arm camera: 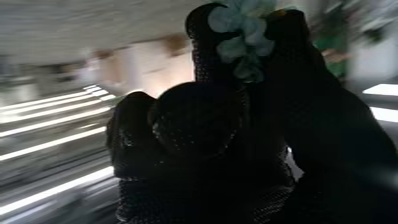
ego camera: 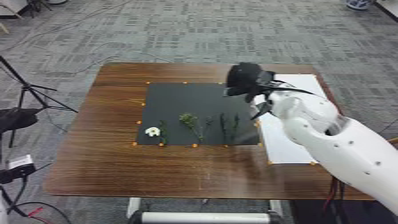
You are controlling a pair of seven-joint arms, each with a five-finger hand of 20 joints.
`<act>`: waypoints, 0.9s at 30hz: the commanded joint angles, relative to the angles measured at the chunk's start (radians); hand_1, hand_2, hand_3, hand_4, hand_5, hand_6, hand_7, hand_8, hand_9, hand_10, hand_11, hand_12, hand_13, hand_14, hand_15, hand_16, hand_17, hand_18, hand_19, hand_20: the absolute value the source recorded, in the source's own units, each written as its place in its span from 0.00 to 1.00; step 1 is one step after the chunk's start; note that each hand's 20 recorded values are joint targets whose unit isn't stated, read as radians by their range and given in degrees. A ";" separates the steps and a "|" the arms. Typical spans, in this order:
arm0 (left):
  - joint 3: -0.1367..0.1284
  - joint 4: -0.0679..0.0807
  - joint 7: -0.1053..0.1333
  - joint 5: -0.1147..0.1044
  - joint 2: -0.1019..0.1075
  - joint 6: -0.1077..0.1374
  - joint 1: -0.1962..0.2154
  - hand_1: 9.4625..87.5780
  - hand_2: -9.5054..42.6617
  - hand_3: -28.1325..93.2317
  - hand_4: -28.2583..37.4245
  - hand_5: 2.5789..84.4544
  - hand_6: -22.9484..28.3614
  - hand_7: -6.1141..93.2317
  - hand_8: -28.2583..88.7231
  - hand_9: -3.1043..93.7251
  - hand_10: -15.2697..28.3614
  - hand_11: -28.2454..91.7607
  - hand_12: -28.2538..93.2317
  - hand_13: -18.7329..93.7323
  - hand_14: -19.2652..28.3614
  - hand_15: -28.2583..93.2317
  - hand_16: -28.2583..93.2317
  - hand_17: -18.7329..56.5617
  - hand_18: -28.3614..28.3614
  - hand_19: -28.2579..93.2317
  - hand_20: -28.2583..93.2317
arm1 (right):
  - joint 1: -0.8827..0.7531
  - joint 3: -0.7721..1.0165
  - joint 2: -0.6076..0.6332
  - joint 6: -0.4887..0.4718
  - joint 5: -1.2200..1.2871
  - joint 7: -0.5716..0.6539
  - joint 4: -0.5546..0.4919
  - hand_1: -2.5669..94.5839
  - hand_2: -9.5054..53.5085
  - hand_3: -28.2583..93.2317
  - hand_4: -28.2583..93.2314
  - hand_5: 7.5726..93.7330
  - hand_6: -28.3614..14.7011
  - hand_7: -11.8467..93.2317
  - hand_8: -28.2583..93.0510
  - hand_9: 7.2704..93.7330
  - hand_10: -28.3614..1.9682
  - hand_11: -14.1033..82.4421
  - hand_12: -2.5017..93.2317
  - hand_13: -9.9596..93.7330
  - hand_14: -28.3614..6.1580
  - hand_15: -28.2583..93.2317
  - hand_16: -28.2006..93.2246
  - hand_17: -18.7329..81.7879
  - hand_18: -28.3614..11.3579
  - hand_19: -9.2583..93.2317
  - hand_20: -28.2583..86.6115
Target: Arrange flowers
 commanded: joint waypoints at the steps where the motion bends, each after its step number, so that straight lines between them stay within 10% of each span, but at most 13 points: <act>1: 0.041 -0.009 -0.012 0.041 0.036 0.020 -0.065 0.26 0.56 0.78 0.00 0.74 0.43 0.29 0.16 0.66 0.69 0.44 0.35 0.61 0.78 0.48 0.24 0.37 0.74 0.41 0.43 | 0.142 -0.084 -0.256 -0.191 -0.055 -0.069 0.027 0.65 0.00 0.70 0.09 0.83 0.68 0.33 0.31 0.97 0.65 0.22 0.39 0.96 0.75 0.68 0.55 0.78 0.39 1.00 0.73; 12: 0.101 -0.020 -0.018 0.057 0.067 -0.014 -0.126 0.27 0.59 0.77 0.00 0.74 0.44 0.29 0.16 0.67 0.69 0.44 0.35 0.61 0.78 0.49 0.23 0.37 0.74 0.41 0.43 | 0.083 -0.014 -0.524 -0.279 -0.117 -0.056 0.167 0.66 0.00 0.68 0.09 0.83 0.69 0.33 0.31 0.96 0.64 0.20 0.33 0.97 0.76 0.69 0.55 0.80 0.39 1.00 0.74; 16: 0.179 0.005 -0.011 0.060 0.081 -0.026 -0.213 0.27 0.59 0.77 0.00 0.74 0.44 0.29 0.16 0.67 0.69 0.44 0.35 0.61 0.78 0.49 0.23 0.37 0.74 0.41 0.42 | 0.022 0.034 -0.587 -0.298 -0.176 -0.074 0.232 0.66 0.00 0.67 0.10 0.83 0.70 0.32 0.30 0.95 0.63 0.19 0.30 0.98 0.76 0.69 0.54 0.80 0.40 1.00 0.74; 24: 0.241 0.009 0.004 0.051 0.062 -0.021 -0.253 0.27 0.59 0.77 0.00 0.74 0.43 0.29 0.16 0.67 0.69 0.44 0.35 0.61 0.78 0.49 0.23 0.37 0.74 0.41 0.42 | -0.094 0.105 -0.689 -0.238 -0.293 -0.095 0.329 0.66 0.01 0.66 0.10 0.83 0.71 0.32 0.29 0.94 0.65 0.19 0.28 0.98 0.76 0.68 0.54 0.80 0.40 1.00 0.74; 26: 0.273 0.016 0.024 0.043 0.066 0.000 -0.278 0.27 0.60 0.77 0.00 0.74 0.43 0.29 0.16 0.67 0.69 0.44 0.35 0.61 0.78 0.49 0.23 0.37 0.74 0.41 0.42 | -0.106 0.109 -0.697 -0.189 -0.334 -0.113 0.347 0.66 0.01 0.66 0.10 0.83 0.71 0.32 0.29 0.94 0.65 0.19 0.28 0.99 0.76 0.68 0.54 0.81 0.40 1.00 0.74; 27: 0.306 0.018 0.039 0.037 0.070 0.051 -0.297 0.27 0.60 0.77 0.00 0.74 0.43 0.29 0.16 0.67 0.69 0.44 0.35 0.61 0.78 0.49 0.23 0.37 0.74 0.41 0.42 | -0.112 0.106 -0.698 -0.164 -0.340 -0.109 0.354 0.66 0.01 0.66 0.10 0.83 0.71 0.32 0.29 0.94 0.65 0.19 0.28 0.99 0.76 0.68 0.54 0.81 0.40 1.00 0.74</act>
